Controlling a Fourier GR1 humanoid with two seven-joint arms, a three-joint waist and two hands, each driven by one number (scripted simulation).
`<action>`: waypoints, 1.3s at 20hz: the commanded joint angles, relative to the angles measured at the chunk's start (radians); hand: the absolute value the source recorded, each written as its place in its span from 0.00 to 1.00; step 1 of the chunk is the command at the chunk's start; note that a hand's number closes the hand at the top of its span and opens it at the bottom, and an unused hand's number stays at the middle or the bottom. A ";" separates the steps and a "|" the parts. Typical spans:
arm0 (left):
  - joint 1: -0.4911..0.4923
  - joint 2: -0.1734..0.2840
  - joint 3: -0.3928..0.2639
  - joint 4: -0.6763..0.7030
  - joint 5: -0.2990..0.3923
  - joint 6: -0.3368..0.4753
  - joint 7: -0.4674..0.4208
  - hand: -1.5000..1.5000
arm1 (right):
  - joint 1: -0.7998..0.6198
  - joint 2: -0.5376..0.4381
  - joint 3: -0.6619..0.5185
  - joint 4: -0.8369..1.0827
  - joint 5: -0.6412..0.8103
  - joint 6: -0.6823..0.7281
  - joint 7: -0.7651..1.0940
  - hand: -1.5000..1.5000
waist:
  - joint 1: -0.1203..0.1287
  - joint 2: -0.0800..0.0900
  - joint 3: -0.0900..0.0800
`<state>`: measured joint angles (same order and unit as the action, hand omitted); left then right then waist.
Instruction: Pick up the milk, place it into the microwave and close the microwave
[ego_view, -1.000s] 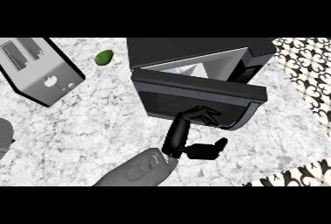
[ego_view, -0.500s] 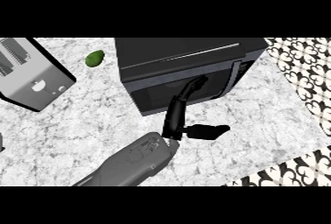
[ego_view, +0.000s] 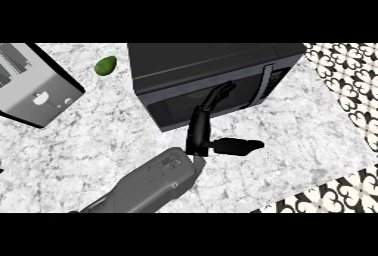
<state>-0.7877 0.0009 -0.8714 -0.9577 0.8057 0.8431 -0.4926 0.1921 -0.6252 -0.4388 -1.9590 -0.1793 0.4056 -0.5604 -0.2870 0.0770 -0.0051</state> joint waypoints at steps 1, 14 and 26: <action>-0.058 -0.001 0.043 0.055 0.045 0.013 -0.013 0.00 | -0.027 -0.019 -0.002 0.019 0.004 0.001 0.005 1.00 | -0.005 0.014 0.001; -0.079 -0.001 0.017 0.076 0.108 0.005 -0.076 0.00 | -0.068 0.071 0.104 0.134 -0.217 0.086 0.053 0.00 | 0.004 0.029 0.008; -0.095 -0.001 0.007 0.107 0.166 -0.009 -0.125 0.00 | -0.139 0.021 0.102 0.246 -0.347 0.154 0.108 0.00 | -0.002 0.030 0.005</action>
<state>-0.8308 -0.0002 -0.9068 -0.9204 0.9417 0.8230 -0.6225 0.0759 -0.5872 -0.3297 -1.7518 -0.4897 0.5424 -0.4671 -0.2863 0.0985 0.0008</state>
